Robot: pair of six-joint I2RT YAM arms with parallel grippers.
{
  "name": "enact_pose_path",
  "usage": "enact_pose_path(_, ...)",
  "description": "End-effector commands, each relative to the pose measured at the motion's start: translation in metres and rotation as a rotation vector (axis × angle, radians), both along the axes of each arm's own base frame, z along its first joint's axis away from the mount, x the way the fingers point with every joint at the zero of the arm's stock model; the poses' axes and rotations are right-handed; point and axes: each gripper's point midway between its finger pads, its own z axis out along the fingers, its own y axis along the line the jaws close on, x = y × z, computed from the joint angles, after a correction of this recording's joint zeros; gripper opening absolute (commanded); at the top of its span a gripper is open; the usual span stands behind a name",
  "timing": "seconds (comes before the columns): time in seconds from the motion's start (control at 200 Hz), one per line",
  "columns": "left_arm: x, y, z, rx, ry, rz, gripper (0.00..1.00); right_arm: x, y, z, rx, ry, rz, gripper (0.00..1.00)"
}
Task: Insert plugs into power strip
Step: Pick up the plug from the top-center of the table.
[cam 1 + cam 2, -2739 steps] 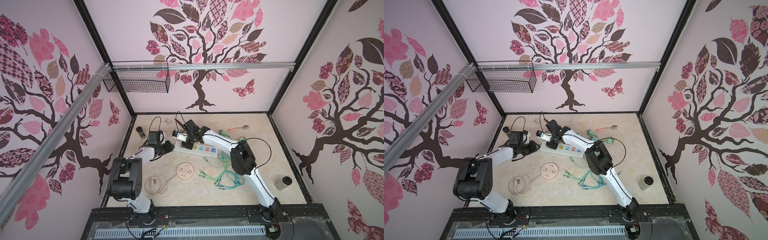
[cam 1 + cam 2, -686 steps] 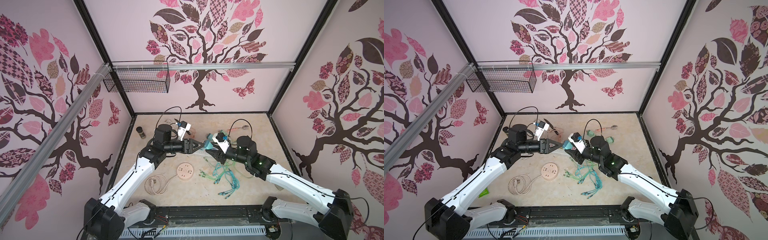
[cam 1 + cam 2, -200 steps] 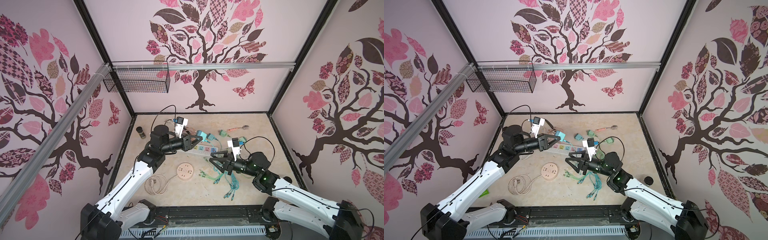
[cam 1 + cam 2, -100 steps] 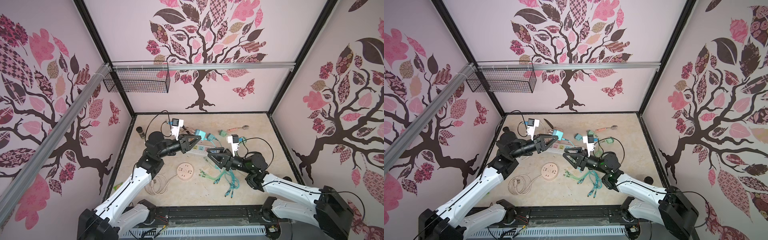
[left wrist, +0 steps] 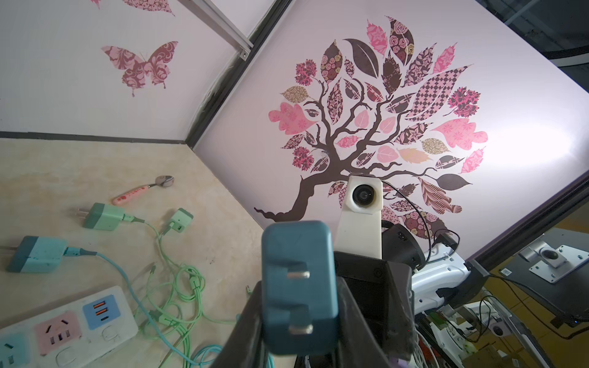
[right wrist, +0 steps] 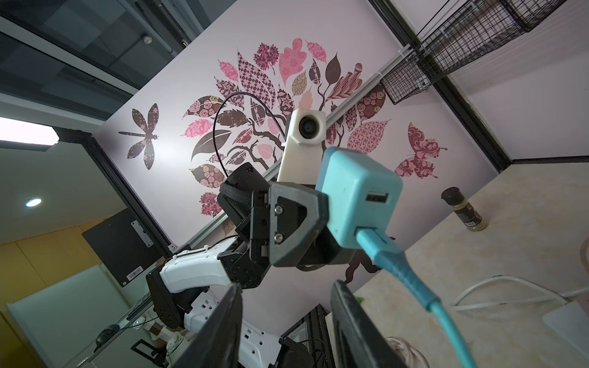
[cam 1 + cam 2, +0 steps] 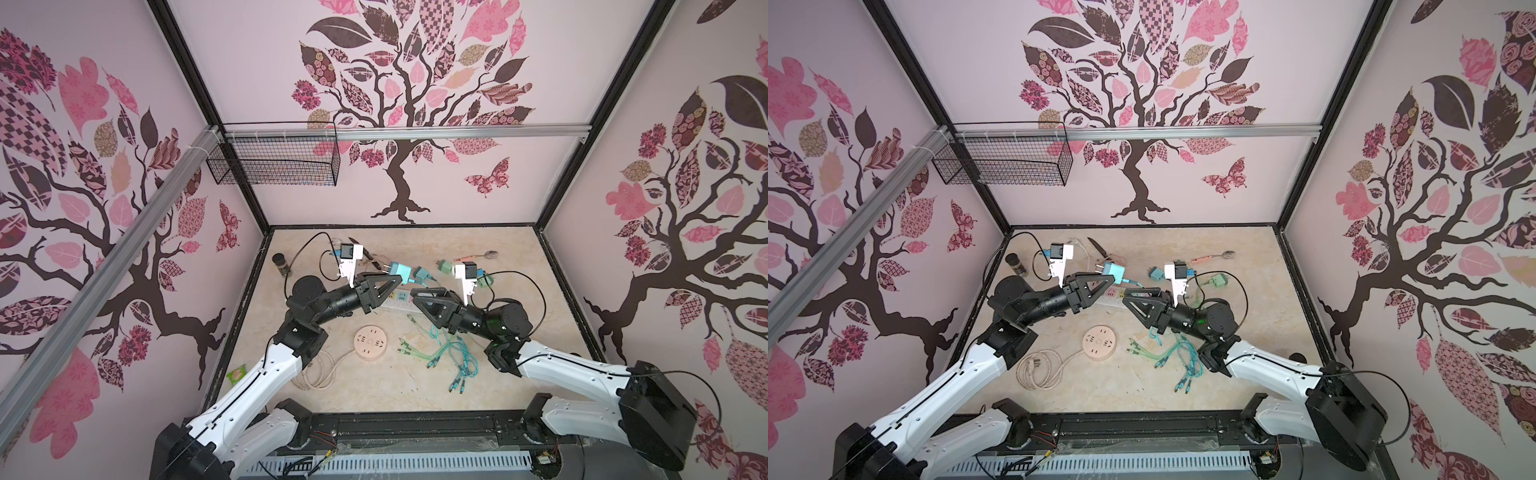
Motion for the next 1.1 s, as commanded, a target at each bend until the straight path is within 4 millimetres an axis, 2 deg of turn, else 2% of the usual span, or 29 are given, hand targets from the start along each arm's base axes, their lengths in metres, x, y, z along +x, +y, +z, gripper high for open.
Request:
enact_pose_path(0.0,-0.011,-0.004,0.013,-0.039,-0.069,-0.004,0.0,0.004,0.001,0.018,0.051,-0.017,0.005,0.47)
enact_pose_path(0.18,-0.019,-0.014,0.013,-0.037,-0.091,-0.014,0.0,0.008,0.001,0.016,0.057,-0.005,-0.001,0.47)
enact_pose_path(0.475,-0.02,-0.012,0.014,-0.106,-0.081,-0.012,0.0,0.015,-0.007,0.025,0.096,-0.006,-0.028,0.49)
enact_pose_path(0.71,-0.032,-0.022,0.019,-0.125,-0.129,-0.029,0.0,0.024,-0.006,0.025,0.118,0.021,-0.036,0.5)
enact_pose_path(1.095,-0.032,-0.018,0.014,-0.126,-0.126,-0.007,0.0,0.027,-0.014,0.035,0.153,0.004,-0.066,0.51)
